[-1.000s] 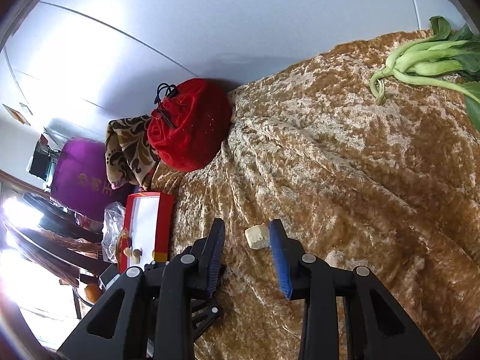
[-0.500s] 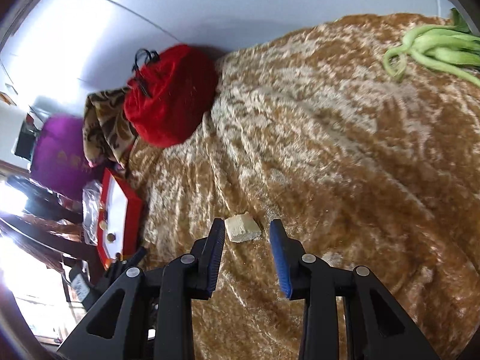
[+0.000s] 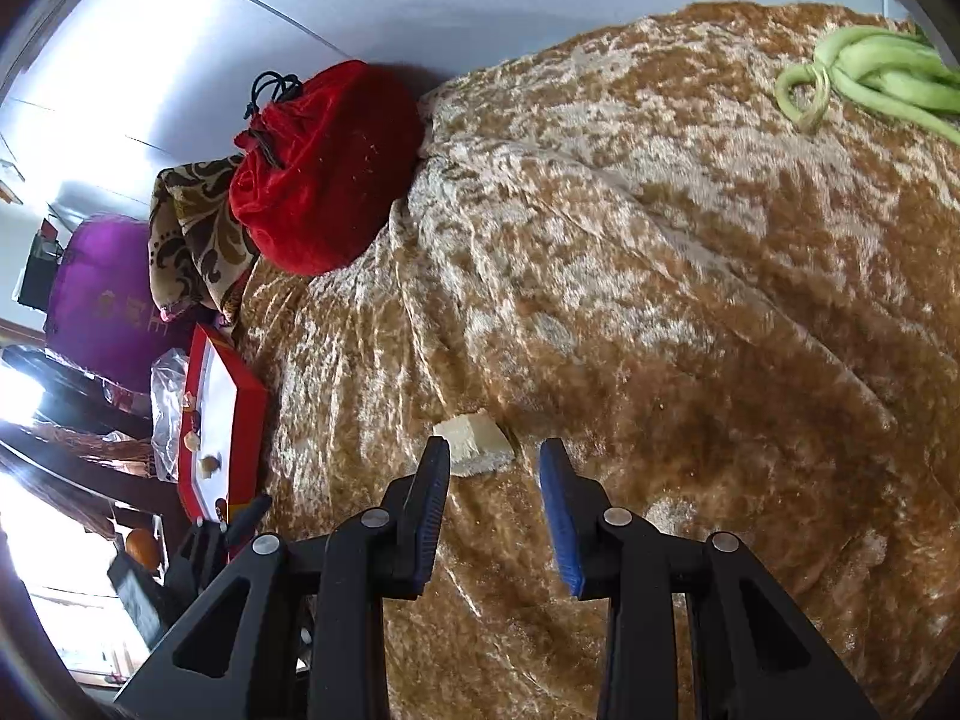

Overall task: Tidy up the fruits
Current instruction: 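Lower the open right tool around the pale cube on the cloth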

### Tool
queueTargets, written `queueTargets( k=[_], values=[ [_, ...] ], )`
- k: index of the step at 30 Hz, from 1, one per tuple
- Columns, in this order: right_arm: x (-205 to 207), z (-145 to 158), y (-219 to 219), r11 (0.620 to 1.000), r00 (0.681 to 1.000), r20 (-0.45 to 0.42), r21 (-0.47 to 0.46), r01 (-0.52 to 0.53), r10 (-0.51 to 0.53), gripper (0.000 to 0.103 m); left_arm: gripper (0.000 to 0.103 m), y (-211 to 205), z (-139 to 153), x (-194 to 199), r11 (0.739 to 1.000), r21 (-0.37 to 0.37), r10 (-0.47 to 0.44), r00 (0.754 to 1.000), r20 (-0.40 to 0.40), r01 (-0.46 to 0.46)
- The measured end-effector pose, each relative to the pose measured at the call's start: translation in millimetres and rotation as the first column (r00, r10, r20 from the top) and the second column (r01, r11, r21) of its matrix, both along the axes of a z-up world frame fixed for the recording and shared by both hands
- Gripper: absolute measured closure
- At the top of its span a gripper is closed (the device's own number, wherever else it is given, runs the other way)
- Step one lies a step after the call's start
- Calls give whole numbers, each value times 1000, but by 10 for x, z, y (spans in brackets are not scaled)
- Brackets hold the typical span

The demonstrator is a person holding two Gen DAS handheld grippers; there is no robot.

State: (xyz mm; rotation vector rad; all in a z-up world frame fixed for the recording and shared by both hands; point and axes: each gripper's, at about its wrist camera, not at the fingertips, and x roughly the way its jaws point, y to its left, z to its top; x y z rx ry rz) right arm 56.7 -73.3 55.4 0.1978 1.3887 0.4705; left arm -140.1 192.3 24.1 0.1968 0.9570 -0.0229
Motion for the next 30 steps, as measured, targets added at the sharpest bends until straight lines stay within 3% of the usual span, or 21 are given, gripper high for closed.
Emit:
queueTargets(
  k=[3, 8, 16, 21, 30],
  values=[
    [14, 36, -14, 1000, 1000, 11, 12, 12, -12, 69, 49, 138, 35, 29, 997, -76, 7, 1000, 4, -6],
    [-8, 52, 6, 1000, 1000, 16, 7, 1, -2, 69, 52, 57, 61, 99, 999, -25, -29, 1000, -10, 29],
    [-8, 102, -35, 1000, 1000, 21, 5, 2, -2, 69, 53, 281, 426, 315, 988, -155, -2, 1000, -16, 0],
    [59, -9, -89, 1000, 999, -28, 15, 21, -21, 69, 53, 327, 558, 537, 986, -167, -16, 997, -79, 2],
    [93, -7, -98, 1000, 1000, -14, -5, 7, -7, 69, 53, 370, 671, 727, 985, -171, -36, 986, -161, 9]
  ],
)
